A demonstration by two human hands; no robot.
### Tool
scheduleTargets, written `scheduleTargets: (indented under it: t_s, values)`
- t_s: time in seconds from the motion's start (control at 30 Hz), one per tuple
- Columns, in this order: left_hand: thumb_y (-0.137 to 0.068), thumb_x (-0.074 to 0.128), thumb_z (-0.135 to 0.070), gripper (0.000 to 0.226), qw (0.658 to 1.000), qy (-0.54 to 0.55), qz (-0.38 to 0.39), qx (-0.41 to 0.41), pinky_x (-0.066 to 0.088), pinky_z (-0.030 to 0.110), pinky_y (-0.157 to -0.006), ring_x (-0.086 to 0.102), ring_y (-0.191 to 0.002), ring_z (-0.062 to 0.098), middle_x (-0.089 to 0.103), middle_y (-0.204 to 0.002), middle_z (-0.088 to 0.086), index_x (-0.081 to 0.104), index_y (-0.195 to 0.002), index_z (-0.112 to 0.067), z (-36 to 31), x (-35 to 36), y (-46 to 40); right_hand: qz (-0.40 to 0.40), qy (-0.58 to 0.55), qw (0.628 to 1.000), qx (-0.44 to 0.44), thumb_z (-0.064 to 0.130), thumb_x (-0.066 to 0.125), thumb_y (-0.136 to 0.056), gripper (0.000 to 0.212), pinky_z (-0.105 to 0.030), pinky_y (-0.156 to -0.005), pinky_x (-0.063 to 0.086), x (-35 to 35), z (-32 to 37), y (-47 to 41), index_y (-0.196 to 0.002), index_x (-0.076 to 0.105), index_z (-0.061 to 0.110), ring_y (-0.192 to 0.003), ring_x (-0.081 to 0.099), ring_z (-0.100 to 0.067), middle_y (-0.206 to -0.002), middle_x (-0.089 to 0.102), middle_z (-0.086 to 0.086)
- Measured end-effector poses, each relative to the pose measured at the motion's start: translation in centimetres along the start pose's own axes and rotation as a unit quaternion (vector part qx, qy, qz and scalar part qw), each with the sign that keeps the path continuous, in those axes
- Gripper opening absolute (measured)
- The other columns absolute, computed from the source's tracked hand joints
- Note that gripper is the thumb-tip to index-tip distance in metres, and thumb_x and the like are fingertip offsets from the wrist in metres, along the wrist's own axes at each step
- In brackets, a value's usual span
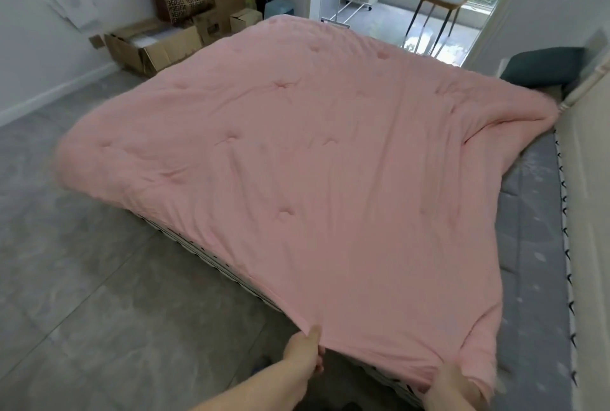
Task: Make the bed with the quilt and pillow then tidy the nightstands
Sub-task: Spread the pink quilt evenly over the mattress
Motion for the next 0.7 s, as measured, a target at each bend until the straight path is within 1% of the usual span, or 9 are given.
scheduleTargets:
  t_s: [0.1,0.17,0.27,0.33,0.4,0.47,0.57,0.63,0.7]
  values:
    - [-0.1,0.047,-0.025,0.023,1.0,0.002,0.002,0.0,0.044,0.022,-0.042,0.056,-0.057,0.017,0.061,-0.074,0.009,0.055,-0.088,-0.007,-1.5,0.2,-1.3,-0.038,-0.123,0.989,0.07,0.024,0.049,-0.097,0.046,-0.051,-0.099,0.046,-0.6,-0.2,1.8,-0.125,0.051,-0.012,-0.111,0.056,-0.048,-0.128,0.055,-0.029]
    - [-0.099,0.048,-0.019,0.014,0.998,0.048,0.026,-0.034,0.047,0.027,-0.049,0.061,-0.067,0.019,0.063,-0.084,0.011,0.056,-0.101,-0.007,-2.2,0.6,-2.1,-0.067,-0.138,0.986,0.07,0.023,0.049,-0.096,0.049,-0.05,-0.1,0.045,-0.8,1.6,4.0,-0.129,0.047,-0.012,-0.113,0.055,-0.047,-0.132,0.053,-0.026]
    - [-0.095,0.048,-0.003,0.023,0.977,0.182,0.074,-0.081,0.052,0.038,-0.077,0.061,-0.083,0.026,0.061,-0.093,0.014,0.054,-0.117,-0.002,-3.5,1.2,-4.1,-0.047,-0.169,0.984,0.037,0.019,0.049,-0.093,0.047,-0.042,-0.098,0.044,-1.0,2.8,5.1,-0.135,0.046,-0.002,-0.114,0.055,-0.037,-0.135,0.053,-0.018]
    - [-0.094,0.054,-0.01,0.039,0.966,0.228,0.091,-0.082,0.047,0.045,-0.1,0.058,-0.111,0.032,0.057,-0.121,0.017,0.048,-0.131,-0.001,-4.3,1.6,-6.2,-0.036,-0.193,0.98,0.02,0.018,0.049,-0.091,0.048,-0.037,-0.099,0.044,-1.3,2.9,5.1,-0.137,0.046,0.005,-0.113,0.054,-0.03,-0.136,0.053,-0.012]
    - [-0.09,0.063,-0.024,0.054,0.96,0.252,0.09,-0.088,0.041,0.046,-0.108,0.049,-0.127,0.033,0.048,-0.138,0.013,0.045,-0.139,-0.008,-4.7,1.9,-8.4,-0.039,-0.213,0.976,0.017,0.017,0.049,-0.09,0.049,-0.035,-0.101,0.043,-0.8,3.1,5.2,-0.139,0.047,0.009,-0.115,0.054,-0.027,-0.134,0.053,-0.008]
    - [-0.087,0.067,-0.031,0.057,0.958,0.259,0.081,-0.091,0.043,0.045,-0.106,0.053,-0.123,0.031,0.054,-0.134,0.012,0.048,-0.136,-0.01,-4.8,2.0,-10.6,-0.026,-0.239,0.97,0.023,0.017,0.051,-0.091,0.047,-0.034,-0.1,0.044,-0.2,2.8,4.8,-0.138,0.05,0.014,-0.11,0.056,-0.022,-0.127,0.056,-0.002]
    - [-0.084,0.069,-0.041,0.055,0.959,0.262,0.047,-0.096,0.05,0.046,-0.098,0.06,-0.109,0.03,0.062,-0.121,0.012,0.052,-0.127,-0.011,-4.8,1.6,-14.5,0.034,-0.301,0.95,0.071,0.016,0.057,-0.09,0.045,-0.043,-0.095,0.052,1.0,1.3,3.2,-0.134,0.056,0.023,-0.106,0.063,-0.022,-0.124,0.064,0.0]
    - [-0.082,0.067,-0.049,0.063,0.976,0.204,-0.009,-0.078,0.051,0.044,-0.095,0.061,-0.104,0.03,0.063,-0.118,0.013,0.053,-0.127,-0.007,-4.5,1.1,-16.5,0.071,-0.326,0.939,0.083,0.018,0.059,-0.09,0.041,-0.043,-0.079,0.058,1.2,0.9,2.7,-0.13,0.059,0.026,-0.097,0.067,-0.018,-0.112,0.07,0.001]
    - [-0.088,0.059,-0.046,0.061,0.991,0.099,-0.073,-0.048,0.05,0.04,-0.095,0.06,-0.105,0.031,0.061,-0.123,0.016,0.051,-0.131,-0.003,-3.8,0.8,-17.4,0.097,-0.328,0.937,0.078,0.022,0.061,-0.091,0.036,-0.042,-0.077,0.058,1.1,0.9,2.4,-0.126,0.061,0.029,-0.093,0.068,-0.017,-0.105,0.072,0.004]
Point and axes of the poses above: each hand's wrist, its own y-axis away from the middle knuckle, its own x-axis out of the palm, z = x × y, the point moved 3 cm from there along -y, towards the middle knuckle
